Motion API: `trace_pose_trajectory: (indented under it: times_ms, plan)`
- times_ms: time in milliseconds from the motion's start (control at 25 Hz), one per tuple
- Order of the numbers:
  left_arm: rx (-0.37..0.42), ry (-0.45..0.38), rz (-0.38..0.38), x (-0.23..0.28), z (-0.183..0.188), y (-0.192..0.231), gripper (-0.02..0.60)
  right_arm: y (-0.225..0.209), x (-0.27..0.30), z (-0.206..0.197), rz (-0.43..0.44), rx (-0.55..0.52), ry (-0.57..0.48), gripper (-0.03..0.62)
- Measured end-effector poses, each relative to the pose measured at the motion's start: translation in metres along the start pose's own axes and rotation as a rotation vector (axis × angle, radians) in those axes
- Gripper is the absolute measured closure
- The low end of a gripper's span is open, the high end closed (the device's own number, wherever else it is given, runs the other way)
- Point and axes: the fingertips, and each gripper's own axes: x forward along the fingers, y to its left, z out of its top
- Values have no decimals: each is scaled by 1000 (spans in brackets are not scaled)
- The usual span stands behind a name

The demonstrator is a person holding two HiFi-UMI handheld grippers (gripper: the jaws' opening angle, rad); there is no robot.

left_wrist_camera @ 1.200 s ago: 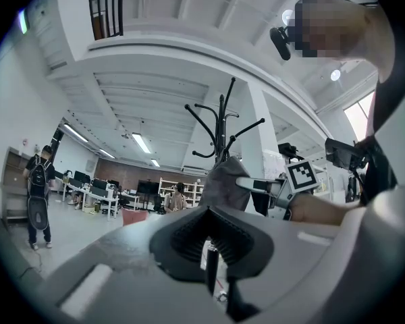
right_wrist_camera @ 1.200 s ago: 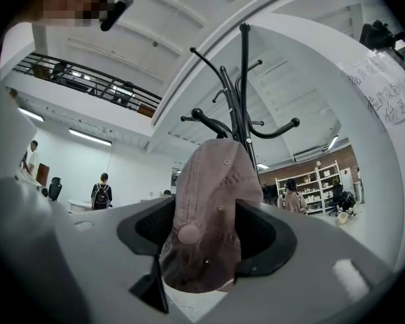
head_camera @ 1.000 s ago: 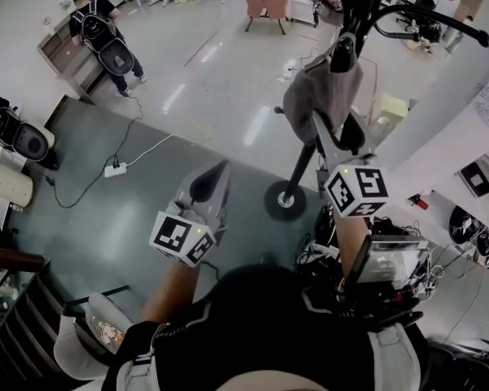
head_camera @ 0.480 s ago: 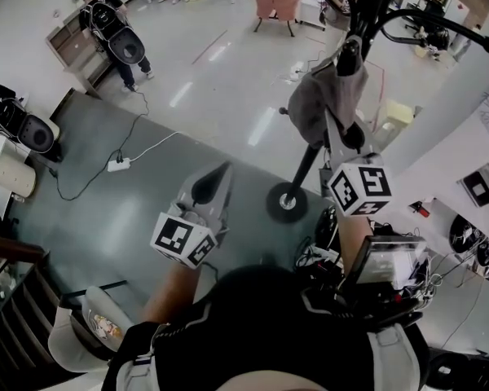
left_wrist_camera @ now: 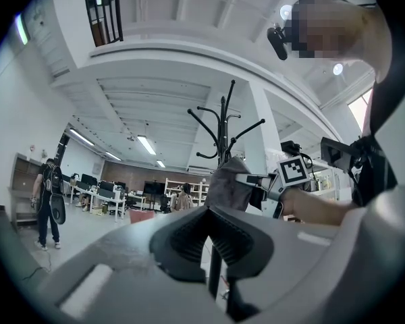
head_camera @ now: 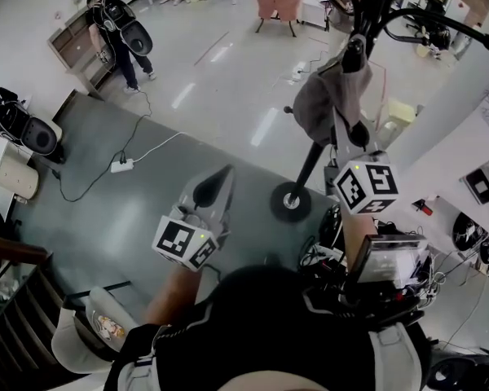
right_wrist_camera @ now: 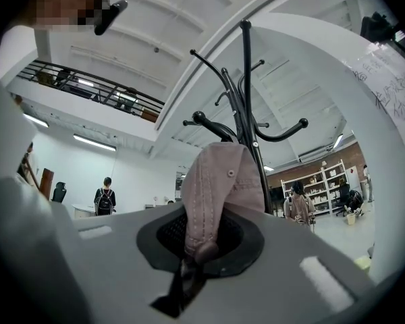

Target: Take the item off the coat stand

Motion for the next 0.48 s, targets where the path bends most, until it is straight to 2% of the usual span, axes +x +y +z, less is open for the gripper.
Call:
trace_pose_trajectory:
  times_ms: [480]
  plan:
    - [11, -2, -39, -26, 4, 7, 565, 14, -12, 29, -57, -28, -54, 574]
